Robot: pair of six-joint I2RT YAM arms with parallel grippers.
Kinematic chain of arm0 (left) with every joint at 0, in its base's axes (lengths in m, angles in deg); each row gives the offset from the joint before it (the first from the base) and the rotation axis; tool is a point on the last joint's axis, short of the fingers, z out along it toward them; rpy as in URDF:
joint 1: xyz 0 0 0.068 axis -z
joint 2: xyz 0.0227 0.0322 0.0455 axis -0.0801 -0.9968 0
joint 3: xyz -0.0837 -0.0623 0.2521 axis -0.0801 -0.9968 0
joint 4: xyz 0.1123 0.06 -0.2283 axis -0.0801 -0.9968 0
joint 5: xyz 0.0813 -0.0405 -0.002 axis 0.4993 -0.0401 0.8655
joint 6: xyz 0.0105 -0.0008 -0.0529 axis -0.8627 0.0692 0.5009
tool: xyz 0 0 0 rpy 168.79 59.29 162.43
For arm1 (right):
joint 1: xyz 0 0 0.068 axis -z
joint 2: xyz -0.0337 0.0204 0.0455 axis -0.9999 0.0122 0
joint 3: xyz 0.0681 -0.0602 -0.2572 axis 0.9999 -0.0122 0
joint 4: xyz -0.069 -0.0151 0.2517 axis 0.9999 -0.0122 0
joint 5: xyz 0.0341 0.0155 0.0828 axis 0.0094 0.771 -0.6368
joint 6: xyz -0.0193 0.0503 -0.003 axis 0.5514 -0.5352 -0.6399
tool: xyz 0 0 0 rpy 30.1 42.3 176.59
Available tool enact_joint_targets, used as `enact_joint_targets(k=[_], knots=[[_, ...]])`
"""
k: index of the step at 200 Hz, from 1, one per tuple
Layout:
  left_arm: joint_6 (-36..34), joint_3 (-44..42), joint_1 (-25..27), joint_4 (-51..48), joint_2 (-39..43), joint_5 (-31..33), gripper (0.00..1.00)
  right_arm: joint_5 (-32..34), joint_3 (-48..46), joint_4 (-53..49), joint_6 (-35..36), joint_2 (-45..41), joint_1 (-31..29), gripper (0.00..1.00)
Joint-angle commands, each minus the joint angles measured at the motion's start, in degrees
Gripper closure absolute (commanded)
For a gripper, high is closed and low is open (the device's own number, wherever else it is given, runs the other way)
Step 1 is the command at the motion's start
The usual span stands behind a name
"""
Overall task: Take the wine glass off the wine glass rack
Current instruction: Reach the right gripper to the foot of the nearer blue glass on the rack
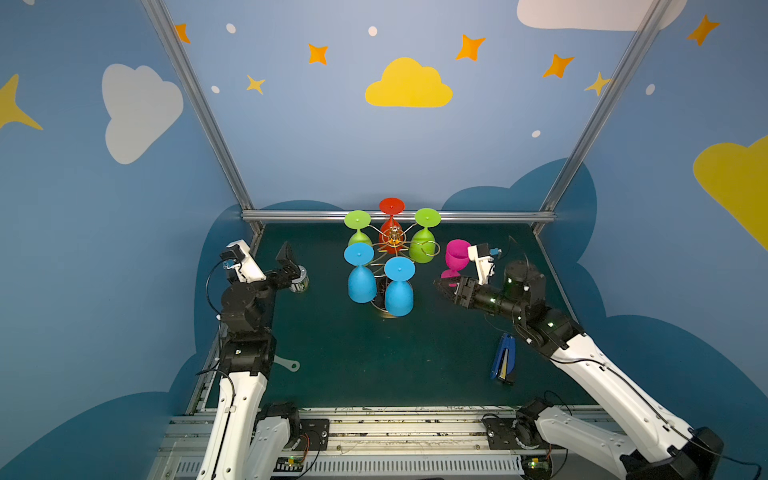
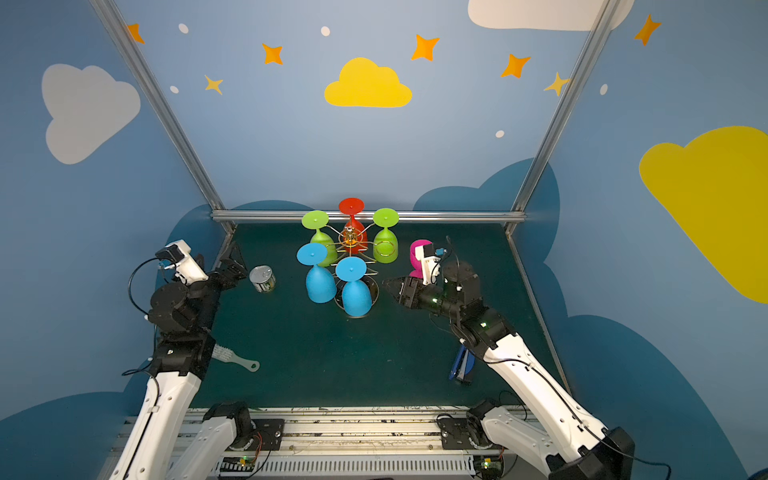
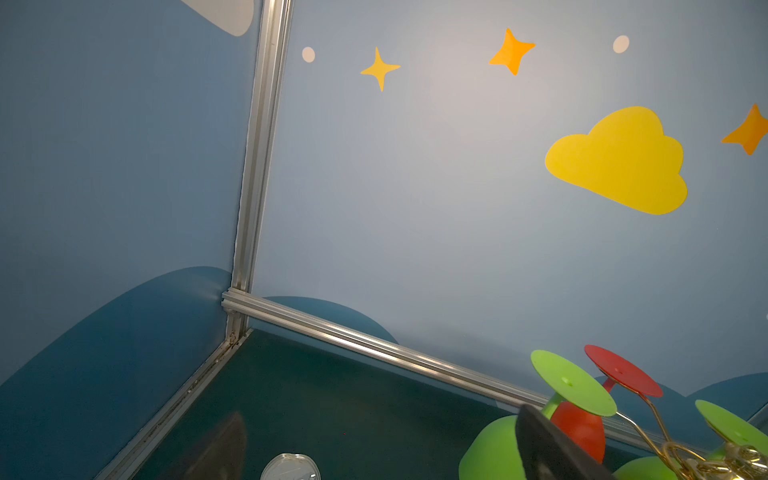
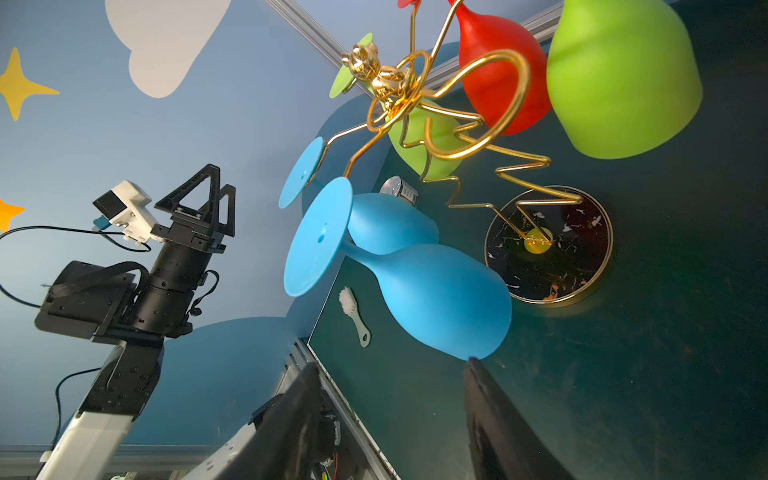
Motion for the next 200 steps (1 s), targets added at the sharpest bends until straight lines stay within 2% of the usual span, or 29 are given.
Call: enact_joint_targets(k=[1,87,158,200], knots=[[0.3,-0.2,-0.2,0.5,0.4,-0.4,0.01,2.2,2.2,3.4,-2.5,1.0,-1.3,0.47],[0.6,-0.1,-0.2,0.6,0.6,-0.7,0.0,2.0,5.5,10.1,-6.6,9.3,-5.2,0.49],[0.3,-0.1,-0.2,0.4,0.6,-0.3,0.01,1.2,8.1,12.7,-8.0,14.1,-5.8,0.49],[0.3,0.0,-0.2,0.4,0.9,-0.3,0.01,0.5,9.1,14.5,-9.3,16.6,-6.4,0.53]])
